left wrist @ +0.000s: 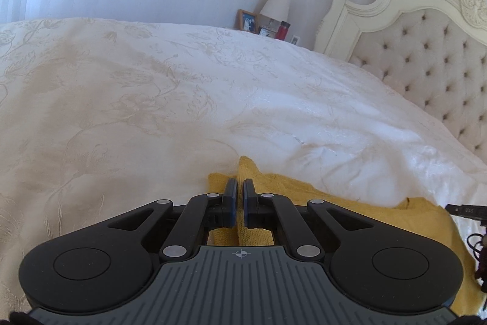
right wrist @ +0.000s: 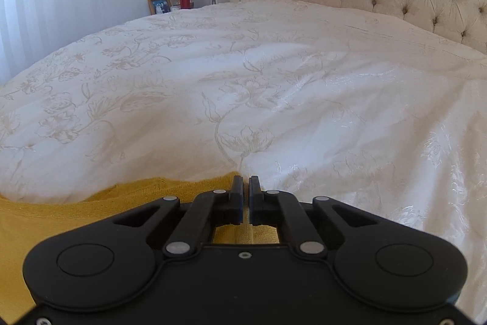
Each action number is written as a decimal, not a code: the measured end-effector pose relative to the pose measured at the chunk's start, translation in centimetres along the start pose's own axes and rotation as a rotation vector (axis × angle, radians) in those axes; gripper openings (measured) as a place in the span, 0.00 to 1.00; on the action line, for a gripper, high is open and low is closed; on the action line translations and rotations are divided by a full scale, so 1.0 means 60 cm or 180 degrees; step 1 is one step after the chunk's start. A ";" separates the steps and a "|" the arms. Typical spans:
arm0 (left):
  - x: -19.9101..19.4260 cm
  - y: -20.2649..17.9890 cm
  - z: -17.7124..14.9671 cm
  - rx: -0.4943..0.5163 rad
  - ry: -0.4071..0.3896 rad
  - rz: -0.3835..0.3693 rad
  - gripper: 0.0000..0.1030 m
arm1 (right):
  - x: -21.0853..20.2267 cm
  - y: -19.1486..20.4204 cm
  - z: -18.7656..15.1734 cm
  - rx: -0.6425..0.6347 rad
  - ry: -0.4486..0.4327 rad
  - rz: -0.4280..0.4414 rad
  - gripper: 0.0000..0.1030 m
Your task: Fold small clothes
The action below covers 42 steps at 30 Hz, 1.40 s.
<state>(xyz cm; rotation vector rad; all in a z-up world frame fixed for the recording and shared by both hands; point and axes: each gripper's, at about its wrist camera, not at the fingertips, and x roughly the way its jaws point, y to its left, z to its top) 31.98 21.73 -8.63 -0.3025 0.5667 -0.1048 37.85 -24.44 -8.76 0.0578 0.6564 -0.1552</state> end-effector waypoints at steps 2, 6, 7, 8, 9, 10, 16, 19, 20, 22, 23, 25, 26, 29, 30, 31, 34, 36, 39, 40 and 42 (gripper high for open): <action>0.001 0.008 -0.001 -0.0060 0.0007 -0.0003 0.04 | 0.014 -0.003 -0.009 -0.0002 0.0060 -0.0044 0.07; 0.006 0.008 -0.003 -0.0029 0.0062 0.0061 0.04 | 0.030 -0.012 -0.023 0.0040 0.0132 -0.0087 0.09; 0.007 0.007 -0.004 -0.0018 0.0084 0.0073 0.05 | 0.034 -0.014 -0.024 0.0046 0.0184 -0.0081 0.10; 0.008 0.006 -0.005 -0.0002 0.0103 0.0090 0.06 | 0.032 -0.016 -0.025 0.0054 0.0165 -0.0083 0.17; 0.008 0.007 -0.005 0.0001 0.0104 0.0100 0.06 | 0.028 -0.019 -0.024 0.0082 0.0142 -0.0095 0.26; 0.007 0.009 -0.005 -0.0008 0.0102 0.0093 0.06 | 0.022 -0.023 -0.022 0.0124 0.0118 -0.0099 0.32; 0.007 0.022 -0.006 -0.0162 0.0103 0.0053 0.35 | -0.061 -0.025 -0.018 0.0094 -0.0159 0.0066 0.62; 0.005 0.022 -0.008 -0.0182 0.0120 0.0092 0.37 | -0.102 0.003 -0.030 -0.0202 -0.0171 0.0247 0.78; 0.002 0.020 -0.009 -0.0173 0.0115 0.0100 0.40 | -0.112 0.016 -0.034 -0.0306 -0.0163 0.0310 0.78; -0.002 0.017 -0.010 -0.0135 0.0108 0.0108 0.43 | -0.120 0.046 -0.045 -0.0517 -0.0101 0.0379 0.78; -0.005 0.015 -0.011 -0.0106 0.0105 0.0108 0.45 | -0.119 0.063 -0.051 -0.0640 -0.0050 0.0407 0.78; -0.009 0.012 -0.014 -0.0064 0.0106 0.0108 0.47 | -0.109 0.095 -0.062 -0.0890 0.0042 0.0444 0.78; -0.011 0.012 -0.015 -0.0047 0.0112 0.0106 0.49 | -0.098 0.110 -0.068 -0.1005 0.0122 0.0438 0.78; -0.008 0.013 -0.017 -0.0036 0.0143 0.0117 0.54 | -0.063 0.129 -0.081 -0.1058 0.0264 0.0344 0.83; -0.007 0.014 -0.017 -0.0034 0.0156 0.0118 0.54 | -0.056 0.127 -0.081 -0.1006 0.0253 0.0313 0.89; -0.006 0.014 -0.017 -0.0033 0.0168 0.0119 0.54 | -0.050 0.123 -0.080 -0.0937 0.0241 0.0287 0.91; -0.004 0.016 -0.016 -0.0042 0.0176 0.0115 0.54 | -0.051 0.108 -0.071 -0.0666 0.0277 0.0309 0.91; -0.003 0.016 -0.015 -0.0065 0.0180 0.0108 0.57 | -0.069 0.109 -0.067 -0.0648 0.0205 0.0273 0.90; -0.003 0.017 -0.014 -0.0089 0.0185 0.0102 0.59 | -0.106 0.119 -0.066 -0.0620 0.0058 0.0354 0.90; -0.003 0.017 -0.015 -0.0088 0.0189 0.0103 0.59 | -0.119 0.129 -0.067 -0.0623 0.0024 0.0434 0.90; -0.003 0.017 -0.015 -0.0081 0.0201 0.0114 0.60 | -0.131 0.153 -0.077 -0.0765 0.0029 0.0485 0.90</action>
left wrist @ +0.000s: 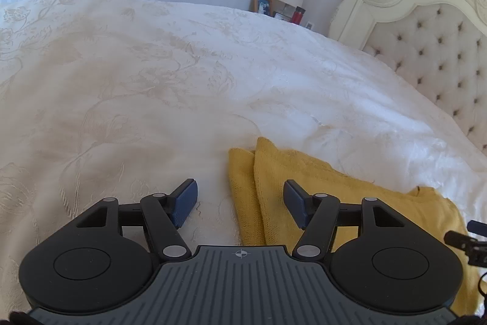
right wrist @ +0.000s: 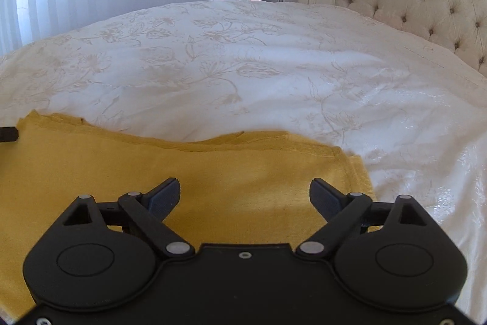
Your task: Fold small clothes
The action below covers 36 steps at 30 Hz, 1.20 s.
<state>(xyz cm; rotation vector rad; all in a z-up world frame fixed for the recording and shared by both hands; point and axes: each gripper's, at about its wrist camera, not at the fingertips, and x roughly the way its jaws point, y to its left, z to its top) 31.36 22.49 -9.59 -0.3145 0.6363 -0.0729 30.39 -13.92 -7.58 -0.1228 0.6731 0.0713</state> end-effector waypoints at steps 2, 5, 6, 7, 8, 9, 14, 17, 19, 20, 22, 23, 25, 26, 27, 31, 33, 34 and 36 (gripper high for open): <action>0.001 0.002 -0.002 0.0003 0.0018 0.0011 0.61 | 0.004 0.033 -0.012 -0.0267 0.0087 -0.0019 0.90; 0.003 0.007 -0.006 -0.0013 0.0035 0.0021 0.65 | 0.007 0.075 -0.044 -0.0615 0.0147 -0.0064 0.90; 0.004 0.008 -0.008 -0.0017 0.0039 0.0024 0.66 | 0.004 0.081 -0.051 -0.0643 0.0098 -0.0110 0.90; 0.005 0.009 -0.010 -0.0015 0.0041 0.0023 0.67 | 0.002 0.082 -0.053 -0.0639 0.0076 -0.0133 0.90; 0.007 0.010 -0.012 -0.0005 0.0033 0.0018 0.69 | -0.001 0.079 -0.052 -0.0598 0.0085 -0.0133 0.90; 0.009 0.010 -0.014 0.0005 0.0023 0.0013 0.70 | -0.005 0.076 -0.050 -0.0523 0.0098 -0.0128 0.90; 0.017 0.008 -0.028 0.0124 -0.0089 -0.0001 0.77 | -0.045 0.081 -0.069 -0.0461 0.0088 -0.0087 0.90; 0.018 0.007 -0.033 0.0168 -0.0144 -0.0017 0.82 | -0.071 0.096 -0.098 -0.0561 0.0084 -0.0120 0.90; 0.018 0.010 -0.035 0.0148 -0.0166 -0.0057 0.83 | -0.088 0.101 -0.115 -0.0565 0.0062 -0.0145 0.90; 0.017 0.013 -0.036 0.0120 -0.0184 -0.0089 0.83 | -0.097 0.101 -0.122 -0.0548 0.0041 -0.0157 0.90; 0.016 0.021 -0.037 0.0052 -0.0210 -0.0158 0.83 | -0.113 0.098 -0.131 -0.0473 -0.0011 -0.0174 0.90; 0.016 0.025 -0.037 0.0010 -0.0223 -0.0196 0.83 | -0.121 0.096 -0.134 -0.0415 -0.0041 -0.0168 0.90; 0.015 0.032 -0.038 -0.0058 -0.0252 -0.0264 0.83 | -0.138 0.088 -0.140 -0.0273 -0.0125 -0.0103 0.90; 0.014 0.035 -0.038 -0.0092 -0.0269 -0.0299 0.83 | -0.146 0.084 -0.143 -0.0191 -0.0164 -0.0057 0.90; 0.013 0.038 -0.039 -0.0131 -0.0283 -0.0338 0.83 | -0.154 0.080 -0.147 -0.0106 -0.0192 -0.0004 0.90; 0.010 0.050 -0.040 -0.0246 -0.0316 -0.0459 0.83 | -0.175 0.068 -0.166 0.0152 -0.0230 0.0126 0.90; 0.011 0.046 -0.039 -0.0220 -0.0303 -0.0438 0.83 | -0.180 0.061 -0.179 0.0268 -0.0177 0.0186 0.90; 0.011 0.043 -0.039 -0.0188 -0.0293 -0.0410 0.83 | -0.181 0.057 -0.186 0.0325 -0.0145 0.0208 0.90; 0.014 0.034 -0.038 -0.0095 -0.0257 -0.0324 0.83 | -0.183 0.047 -0.200 0.0435 -0.0063 0.0253 0.90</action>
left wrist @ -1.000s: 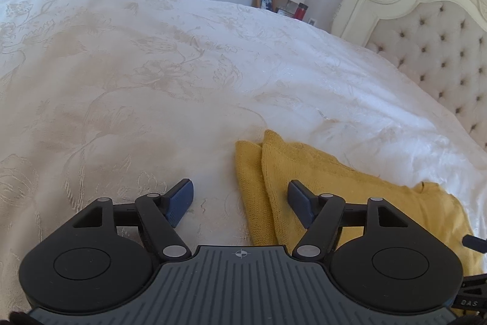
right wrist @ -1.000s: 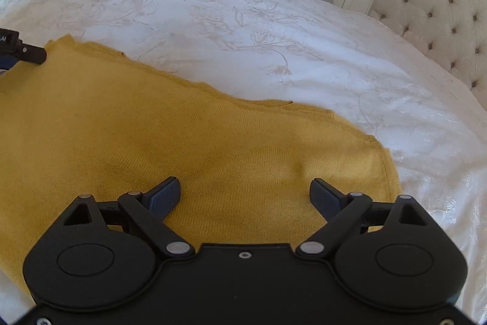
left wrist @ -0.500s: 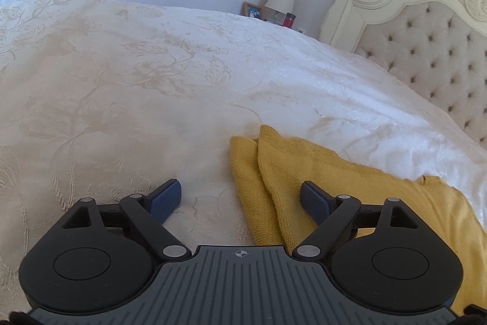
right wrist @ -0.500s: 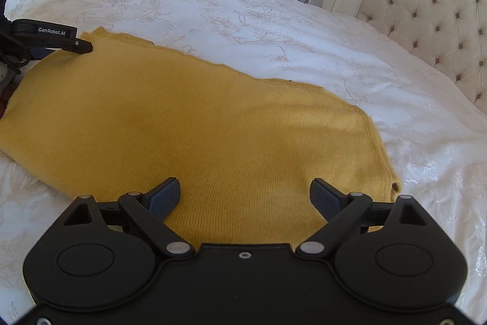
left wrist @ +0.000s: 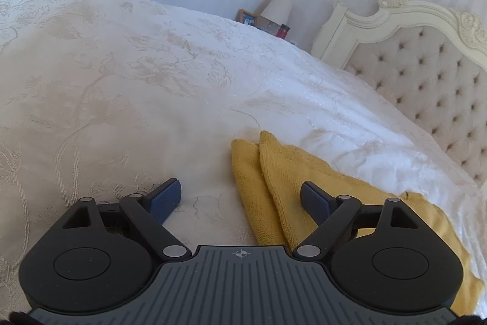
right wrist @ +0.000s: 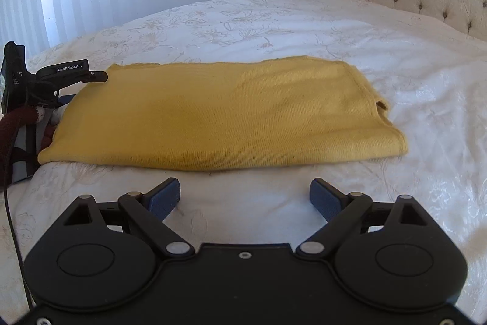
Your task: Fold small clothes
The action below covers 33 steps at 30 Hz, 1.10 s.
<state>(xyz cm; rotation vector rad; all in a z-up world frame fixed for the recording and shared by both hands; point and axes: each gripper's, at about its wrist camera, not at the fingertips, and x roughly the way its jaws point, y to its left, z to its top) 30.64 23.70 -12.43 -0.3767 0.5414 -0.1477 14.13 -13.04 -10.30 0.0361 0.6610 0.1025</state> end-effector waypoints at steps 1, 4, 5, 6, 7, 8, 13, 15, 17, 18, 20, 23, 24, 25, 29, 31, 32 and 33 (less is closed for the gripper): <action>0.002 -0.004 0.001 0.0045 0.0019 0.0038 0.83 | -0.002 -0.005 -0.007 0.0065 0.0029 0.0040 0.90; 0.010 -0.022 0.002 0.0257 0.0108 0.0209 0.83 | -0.005 -0.023 -0.022 0.0257 0.0086 0.0162 0.91; 0.014 -0.031 0.002 0.0367 0.0150 0.0291 0.84 | -0.005 -0.027 -0.026 0.0291 0.0090 0.0194 0.91; 0.018 -0.041 0.001 0.0485 0.0196 0.0375 0.85 | -0.004 -0.031 -0.029 0.0323 0.0087 0.0237 0.92; 0.022 -0.049 0.001 0.0583 0.0235 0.0447 0.86 | -0.001 -0.033 -0.033 0.0349 0.0085 0.0281 0.93; 0.026 -0.057 0.001 0.0677 0.0284 0.0524 0.87 | 0.003 -0.035 -0.035 0.0361 0.0087 0.0323 0.97; 0.026 -0.071 0.026 0.0729 0.0623 0.0743 0.87 | 0.011 -0.018 -0.048 0.0159 -0.0005 0.0308 1.00; 0.012 -0.076 0.042 0.0630 0.0723 0.0912 0.85 | 0.010 -0.018 -0.048 0.0168 -0.0009 0.0314 1.00; -0.013 -0.086 0.055 0.0547 0.0662 0.1027 0.85 | 0.010 -0.022 -0.049 0.0212 -0.0021 0.0346 1.00; -0.029 -0.097 0.060 0.0530 0.0600 0.1021 0.85 | 0.011 -0.024 -0.049 0.0228 -0.0025 0.0356 1.00; -0.057 -0.134 0.069 0.0615 0.0521 0.0946 0.85 | 0.012 -0.025 -0.047 0.0234 -0.0025 0.0357 1.00; -0.073 -0.199 0.065 0.0910 0.0544 0.0739 0.85 | 0.011 -0.024 -0.048 0.0238 -0.0023 0.0354 1.00; -0.072 -0.228 0.058 0.1029 0.0605 0.0625 0.85 | 0.011 -0.025 -0.047 0.0250 -0.0022 0.0362 1.00; -0.069 -0.247 0.050 0.1091 0.0672 0.0544 0.85 | 0.010 -0.027 -0.048 0.0271 -0.0022 0.0379 1.00; -0.043 -0.312 -0.003 0.1117 0.1032 0.0368 0.84 | 0.007 -0.037 -0.047 0.0380 -0.0019 0.0453 1.00; -0.031 -0.331 -0.028 0.1117 0.1135 0.0448 0.82 | 0.006 -0.039 -0.048 0.0397 -0.0017 0.0464 1.00; -0.024 -0.338 -0.038 0.1149 0.1158 0.0525 0.81 | 0.005 -0.038 -0.048 0.0397 -0.0015 0.0465 1.00; -0.020 -0.343 -0.048 0.1198 0.1158 0.0614 0.79 | 0.004 -0.039 -0.048 0.0398 -0.0014 0.0466 1.00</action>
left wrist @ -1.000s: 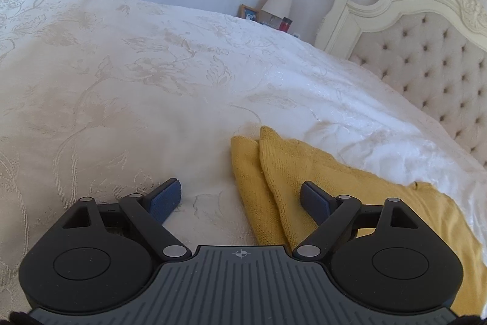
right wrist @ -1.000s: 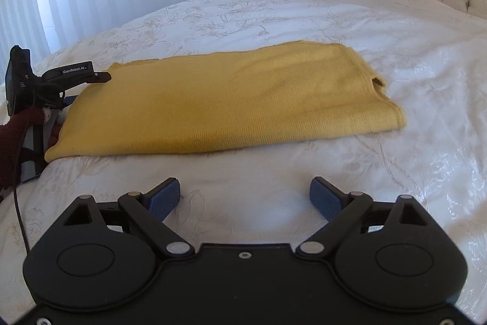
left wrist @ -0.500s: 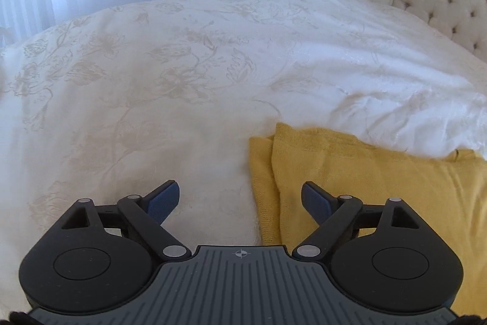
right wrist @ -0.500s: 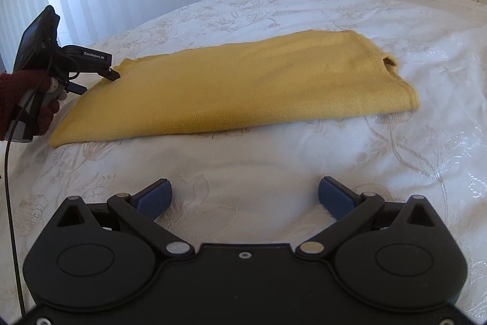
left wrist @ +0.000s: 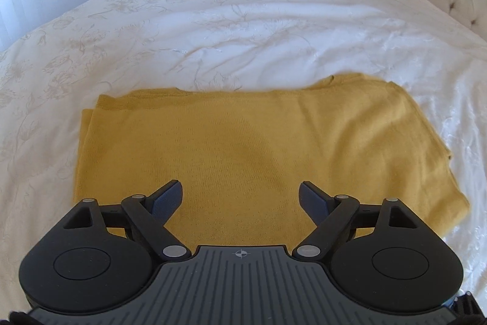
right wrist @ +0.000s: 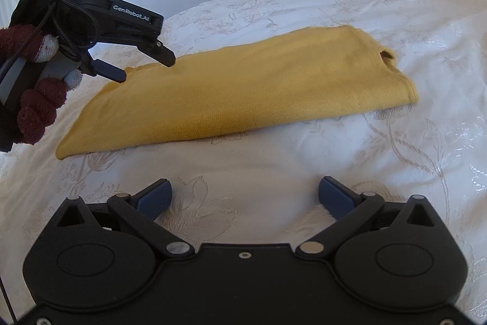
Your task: Fold small clothes
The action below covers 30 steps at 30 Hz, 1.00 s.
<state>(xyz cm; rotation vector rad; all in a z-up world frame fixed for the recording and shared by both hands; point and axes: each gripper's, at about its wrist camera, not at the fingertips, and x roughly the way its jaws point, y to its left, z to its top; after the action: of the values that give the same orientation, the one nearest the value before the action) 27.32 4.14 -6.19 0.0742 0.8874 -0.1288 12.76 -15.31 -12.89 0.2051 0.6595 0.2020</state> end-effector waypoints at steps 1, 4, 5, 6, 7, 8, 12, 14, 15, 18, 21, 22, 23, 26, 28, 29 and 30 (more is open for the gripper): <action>0.005 -0.008 -0.003 0.0043 0.0011 0.0104 0.78 | -0.001 0.000 0.000 0.0006 0.0001 0.0004 1.00; 0.019 -0.018 -0.012 0.0149 0.0107 0.0160 0.74 | -0.001 -0.004 0.002 0.0042 0.0001 0.0034 1.00; 0.023 -0.016 -0.014 0.0142 0.0140 0.0150 0.74 | -0.002 -0.005 0.003 0.0062 0.0003 0.0048 1.00; 0.028 -0.013 -0.015 0.0116 0.0156 0.0135 0.74 | -0.002 -0.006 0.003 0.0084 0.0006 0.0062 1.00; 0.031 -0.010 -0.015 0.0096 0.0174 0.0114 0.74 | -0.002 -0.008 0.004 0.0104 0.0011 0.0076 1.00; 0.034 -0.008 -0.014 0.0089 0.0197 0.0087 0.74 | -0.002 -0.009 0.005 0.0124 0.0015 0.0090 1.00; 0.050 -0.008 -0.010 0.0170 0.0341 0.0033 0.77 | -0.004 -0.027 0.014 0.0305 0.0044 0.0213 1.00; 0.055 -0.005 -0.007 0.0154 0.0394 -0.0008 0.77 | -0.006 -0.045 0.023 0.0514 0.0096 0.0339 0.99; 0.057 -0.004 -0.006 0.0138 0.0410 -0.0029 0.77 | -0.008 -0.055 0.028 0.0636 0.0120 0.0390 0.96; 0.059 -0.001 -0.009 0.0162 0.0399 -0.0079 0.78 | -0.018 -0.111 0.046 0.1303 0.0091 0.0514 0.88; 0.058 0.000 -0.013 0.0183 0.0360 -0.0109 0.79 | -0.020 -0.180 0.059 0.1861 -0.0052 0.0551 0.86; 0.058 0.000 -0.014 0.0184 0.0350 -0.0111 0.79 | -0.016 -0.208 0.067 0.2015 -0.0096 0.0549 0.85; 0.058 -0.001 -0.014 0.0184 0.0342 -0.0111 0.79 | -0.012 -0.230 0.074 0.2078 -0.0121 0.0535 0.84; 0.059 -0.003 -0.013 0.0188 0.0337 -0.0107 0.80 | 0.013 -0.285 0.100 0.2072 -0.0132 0.0476 0.84; 0.059 -0.002 -0.012 0.0176 0.0336 -0.0114 0.80 | 0.037 -0.315 0.114 0.2108 -0.0063 0.0630 0.84; 0.059 0.000 -0.012 0.0169 0.0334 -0.0120 0.81 | 0.048 -0.325 0.122 0.2109 -0.0054 0.0697 0.85; 0.058 -0.001 -0.012 0.0169 0.0330 -0.0119 0.81 | 0.059 -0.334 0.131 0.2092 -0.0045 0.0757 0.85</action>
<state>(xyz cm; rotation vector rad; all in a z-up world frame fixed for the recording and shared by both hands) 28.96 3.91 -9.36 0.1146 0.9892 -0.1848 22.78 -34.64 -13.93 0.9180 0.6703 0.2060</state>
